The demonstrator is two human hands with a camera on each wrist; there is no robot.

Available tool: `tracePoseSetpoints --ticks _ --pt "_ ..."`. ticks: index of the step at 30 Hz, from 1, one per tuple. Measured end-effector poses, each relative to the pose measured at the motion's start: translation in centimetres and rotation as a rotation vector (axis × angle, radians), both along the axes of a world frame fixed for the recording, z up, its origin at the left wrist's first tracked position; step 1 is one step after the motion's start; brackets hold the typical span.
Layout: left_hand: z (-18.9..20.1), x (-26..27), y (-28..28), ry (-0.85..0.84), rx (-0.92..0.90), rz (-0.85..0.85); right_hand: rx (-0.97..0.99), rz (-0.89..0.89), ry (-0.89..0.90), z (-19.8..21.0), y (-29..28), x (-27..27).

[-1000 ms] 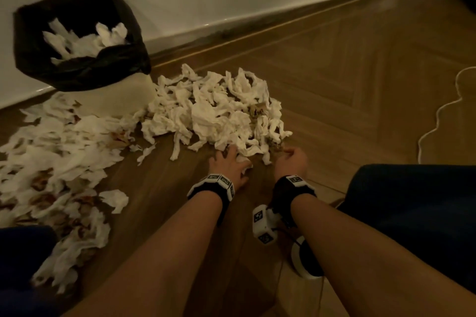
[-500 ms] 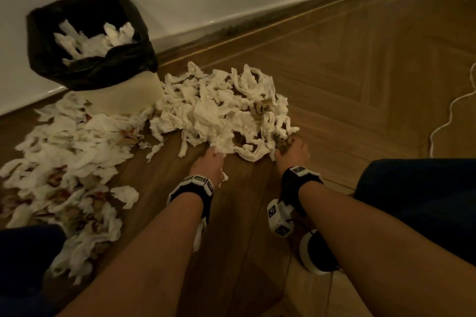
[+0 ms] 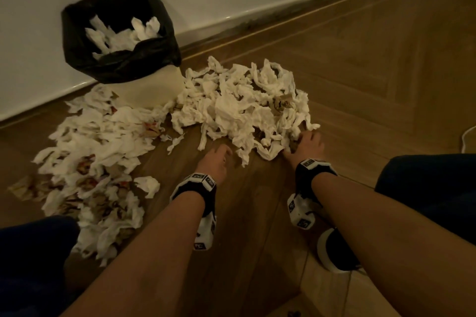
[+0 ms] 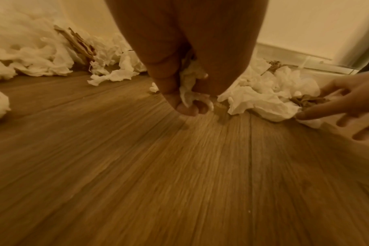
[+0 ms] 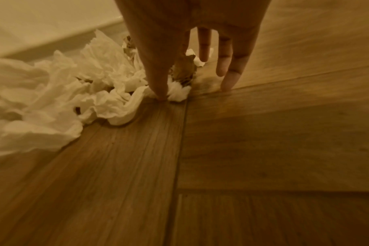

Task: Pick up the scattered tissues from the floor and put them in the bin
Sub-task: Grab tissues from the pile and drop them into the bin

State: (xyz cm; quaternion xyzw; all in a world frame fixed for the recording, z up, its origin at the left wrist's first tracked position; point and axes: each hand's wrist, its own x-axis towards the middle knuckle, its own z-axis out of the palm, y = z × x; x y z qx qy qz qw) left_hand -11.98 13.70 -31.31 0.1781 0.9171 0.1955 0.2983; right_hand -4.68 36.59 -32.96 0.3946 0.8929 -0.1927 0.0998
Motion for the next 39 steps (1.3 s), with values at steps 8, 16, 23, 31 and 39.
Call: tracePoseSetpoints --ticks 8,16,23,31,39 --pt "0.5 0.3 0.1 0.052 0.002 -0.009 -0.129 0.048 -0.123 0.1 0.3 -1.1" --pt "0.7 0.4 0.0 0.063 -0.061 -0.012 -0.282 -0.098 0.014 0.5 -0.9 -0.2" --pt "1.8 0.1 -0.3 0.095 -0.033 -0.017 -0.544 -0.349 0.101 2.0 -0.9 1.8" --pt "3.0 -0.3 -2.5 0.112 -0.084 -0.015 -1.159 -0.747 0.259 4.0 -1.7 2.0" --pt "3.4 -0.3 -5.2 0.114 -0.081 0.035 -1.137 -0.781 0.367 4.4 -2.9 1.4"
